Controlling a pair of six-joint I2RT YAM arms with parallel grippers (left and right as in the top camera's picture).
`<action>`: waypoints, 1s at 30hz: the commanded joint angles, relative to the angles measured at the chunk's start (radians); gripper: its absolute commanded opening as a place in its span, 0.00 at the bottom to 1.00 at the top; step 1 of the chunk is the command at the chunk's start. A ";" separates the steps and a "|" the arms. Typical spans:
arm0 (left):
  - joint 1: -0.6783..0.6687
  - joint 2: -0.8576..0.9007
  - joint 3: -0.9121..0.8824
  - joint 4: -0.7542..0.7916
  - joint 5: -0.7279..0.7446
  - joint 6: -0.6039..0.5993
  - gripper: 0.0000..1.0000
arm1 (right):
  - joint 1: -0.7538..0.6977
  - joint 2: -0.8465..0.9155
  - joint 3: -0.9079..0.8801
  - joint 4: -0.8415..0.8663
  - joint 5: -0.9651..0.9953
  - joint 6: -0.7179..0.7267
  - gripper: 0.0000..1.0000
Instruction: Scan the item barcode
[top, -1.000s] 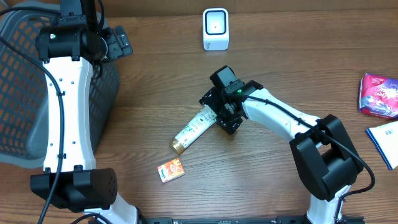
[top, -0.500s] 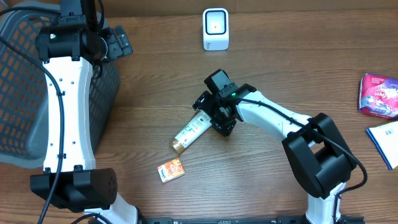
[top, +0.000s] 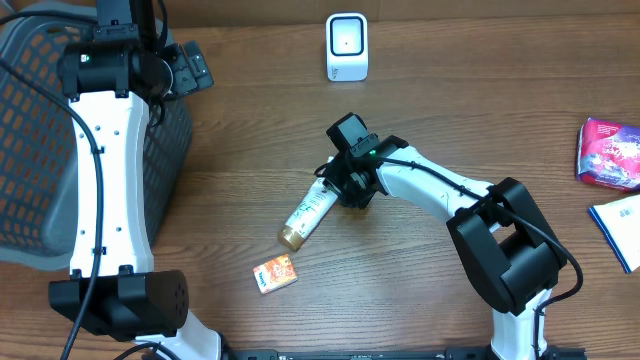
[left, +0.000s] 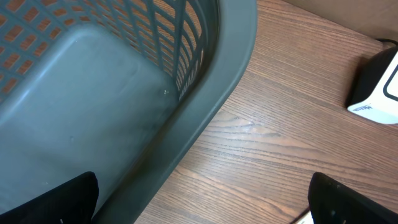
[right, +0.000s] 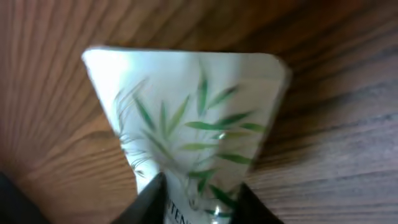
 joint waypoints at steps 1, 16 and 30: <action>-0.002 0.011 -0.001 -0.003 0.005 0.001 1.00 | -0.001 0.047 -0.016 -0.013 0.112 -0.011 0.18; -0.001 0.011 -0.001 -0.003 0.005 0.001 1.00 | 0.000 -0.059 -0.016 -0.020 0.389 -0.294 0.04; -0.001 0.011 -0.001 -0.003 0.005 0.001 1.00 | 0.000 -0.176 -0.018 -0.279 1.176 -0.474 0.04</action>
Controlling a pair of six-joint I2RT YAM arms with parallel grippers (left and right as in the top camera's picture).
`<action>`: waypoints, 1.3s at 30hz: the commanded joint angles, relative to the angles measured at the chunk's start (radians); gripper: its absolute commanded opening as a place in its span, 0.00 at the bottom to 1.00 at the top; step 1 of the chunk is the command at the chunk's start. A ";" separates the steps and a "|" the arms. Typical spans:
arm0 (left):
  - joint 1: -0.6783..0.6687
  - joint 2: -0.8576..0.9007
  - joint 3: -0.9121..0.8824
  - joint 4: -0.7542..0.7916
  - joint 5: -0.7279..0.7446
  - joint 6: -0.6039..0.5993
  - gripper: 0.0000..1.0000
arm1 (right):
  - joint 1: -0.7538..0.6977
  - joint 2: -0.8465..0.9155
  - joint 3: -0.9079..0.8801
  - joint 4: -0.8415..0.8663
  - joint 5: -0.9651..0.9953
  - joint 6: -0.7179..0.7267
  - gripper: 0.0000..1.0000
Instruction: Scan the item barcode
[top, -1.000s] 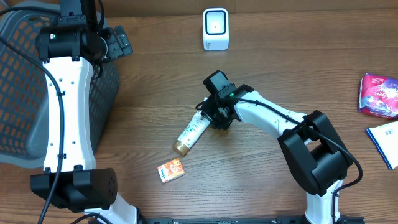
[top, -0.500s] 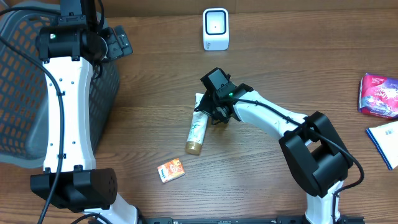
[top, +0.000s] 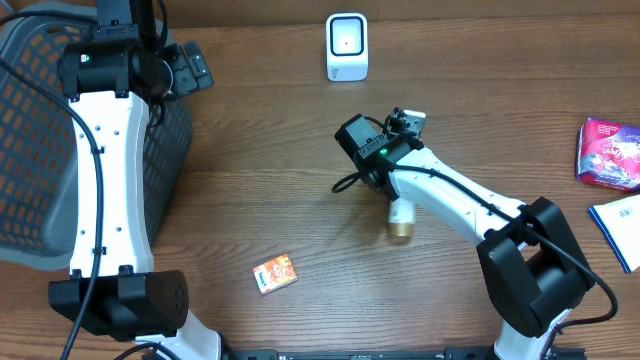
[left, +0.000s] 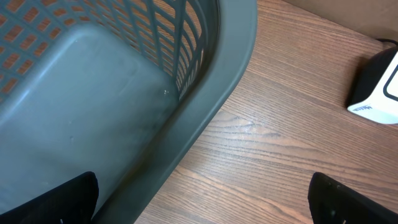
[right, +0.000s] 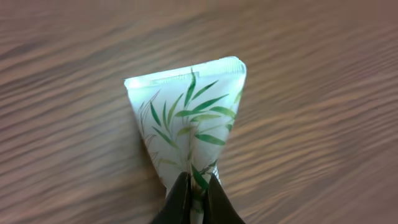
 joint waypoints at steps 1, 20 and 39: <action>-0.001 0.011 -0.001 -0.004 0.005 0.001 1.00 | -0.005 -0.038 -0.006 -0.013 0.352 -0.053 0.04; -0.001 0.011 -0.001 -0.003 0.005 0.001 1.00 | 0.084 0.185 -0.077 0.153 0.886 -0.273 0.04; -0.001 0.011 -0.001 -0.003 0.004 0.001 1.00 | 0.467 0.241 -0.077 0.286 0.724 -0.311 0.10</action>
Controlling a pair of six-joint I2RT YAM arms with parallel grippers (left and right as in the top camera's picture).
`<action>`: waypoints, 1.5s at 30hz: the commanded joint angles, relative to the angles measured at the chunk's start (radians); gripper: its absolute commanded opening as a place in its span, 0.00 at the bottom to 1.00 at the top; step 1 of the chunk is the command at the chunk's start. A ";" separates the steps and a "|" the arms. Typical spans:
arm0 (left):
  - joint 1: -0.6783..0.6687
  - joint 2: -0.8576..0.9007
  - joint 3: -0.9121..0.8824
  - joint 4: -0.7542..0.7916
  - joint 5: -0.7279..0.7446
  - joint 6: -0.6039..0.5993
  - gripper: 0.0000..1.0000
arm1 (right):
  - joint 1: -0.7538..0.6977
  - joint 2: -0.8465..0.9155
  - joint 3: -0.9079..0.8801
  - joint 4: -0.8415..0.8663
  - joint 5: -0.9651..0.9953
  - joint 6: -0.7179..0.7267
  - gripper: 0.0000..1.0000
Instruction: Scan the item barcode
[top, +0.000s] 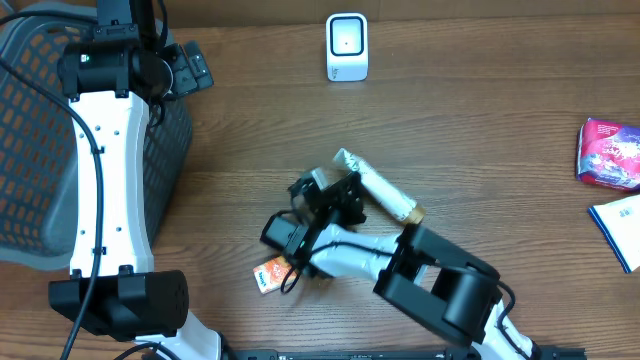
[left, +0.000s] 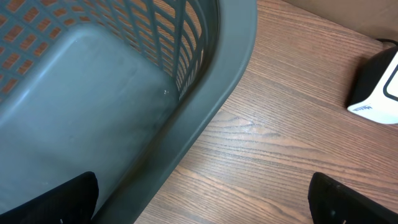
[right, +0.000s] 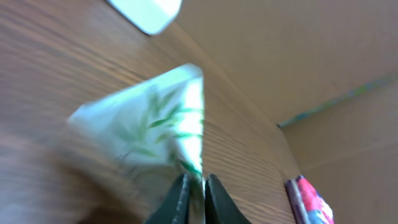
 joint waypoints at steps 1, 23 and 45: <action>-0.001 0.011 -0.001 -0.003 0.005 0.001 1.00 | 0.041 -0.006 0.002 0.006 -0.003 0.003 0.11; -0.001 0.011 -0.001 -0.003 0.004 0.001 1.00 | 0.051 -0.055 0.043 -0.402 -0.472 -0.063 1.00; -0.001 0.011 -0.001 -0.003 0.005 0.001 1.00 | -0.243 -0.097 0.081 -0.479 -0.946 -0.376 0.80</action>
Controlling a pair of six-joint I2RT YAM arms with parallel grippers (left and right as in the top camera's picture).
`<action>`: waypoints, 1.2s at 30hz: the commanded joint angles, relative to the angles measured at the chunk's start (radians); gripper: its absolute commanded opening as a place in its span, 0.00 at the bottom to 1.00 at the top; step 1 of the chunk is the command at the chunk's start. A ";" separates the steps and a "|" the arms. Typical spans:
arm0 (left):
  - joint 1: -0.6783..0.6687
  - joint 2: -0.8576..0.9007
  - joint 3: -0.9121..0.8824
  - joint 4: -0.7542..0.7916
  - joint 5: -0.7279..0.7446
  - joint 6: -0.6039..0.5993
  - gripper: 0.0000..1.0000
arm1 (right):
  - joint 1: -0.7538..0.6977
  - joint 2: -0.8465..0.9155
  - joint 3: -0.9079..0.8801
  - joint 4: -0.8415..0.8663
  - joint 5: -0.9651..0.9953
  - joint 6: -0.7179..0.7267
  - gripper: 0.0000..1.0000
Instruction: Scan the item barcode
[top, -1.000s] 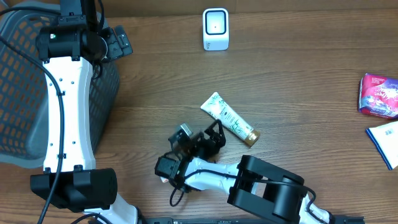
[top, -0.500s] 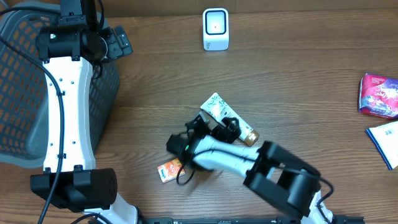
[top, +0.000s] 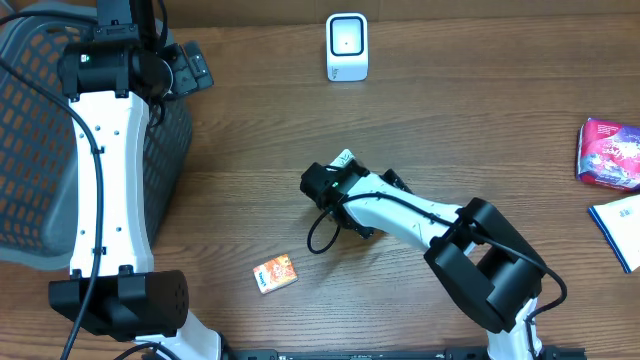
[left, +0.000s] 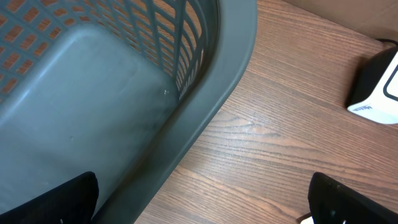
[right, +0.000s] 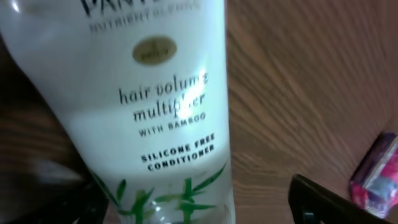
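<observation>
A white conditioner tube with green bamboo leaves fills the right wrist view, its printed label facing the camera. My right gripper is open, one dark finger on each side of the tube and a gap of wood showing by the right finger. From overhead only the tube's white end shows beside the folded right arm. The white scanner stands at the back centre, also seen in the left wrist view. My left gripper is open over the basket's rim.
A grey mesh basket fills the left side. A small orange box lies near the front. A pink packet and a blue-edged booklet sit at the right edge.
My right gripper was pinched shut on the tube's crimped end with the tube lifted and tilted. Now its jaws are apart and the tube lies mostly under the arm. The left arm is unchanged.
The tube lay slanted mid-table with my right gripper at its crimped end. Then the gripper was shut on that end and the tube stood further right. Then the arm was folded toward the front left, still holding it. Now the jaws are open round it.
</observation>
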 joint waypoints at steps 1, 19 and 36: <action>-0.001 0.011 -0.001 -0.003 0.005 0.001 1.00 | 0.005 0.014 -0.014 -0.001 -0.127 -0.058 0.75; -0.001 0.011 -0.001 -0.004 0.005 0.001 1.00 | -0.010 0.013 0.073 -0.028 -0.853 -0.079 0.04; -0.001 0.011 -0.001 -0.004 0.005 0.001 1.00 | -0.237 0.033 0.127 0.093 -1.832 -0.149 0.20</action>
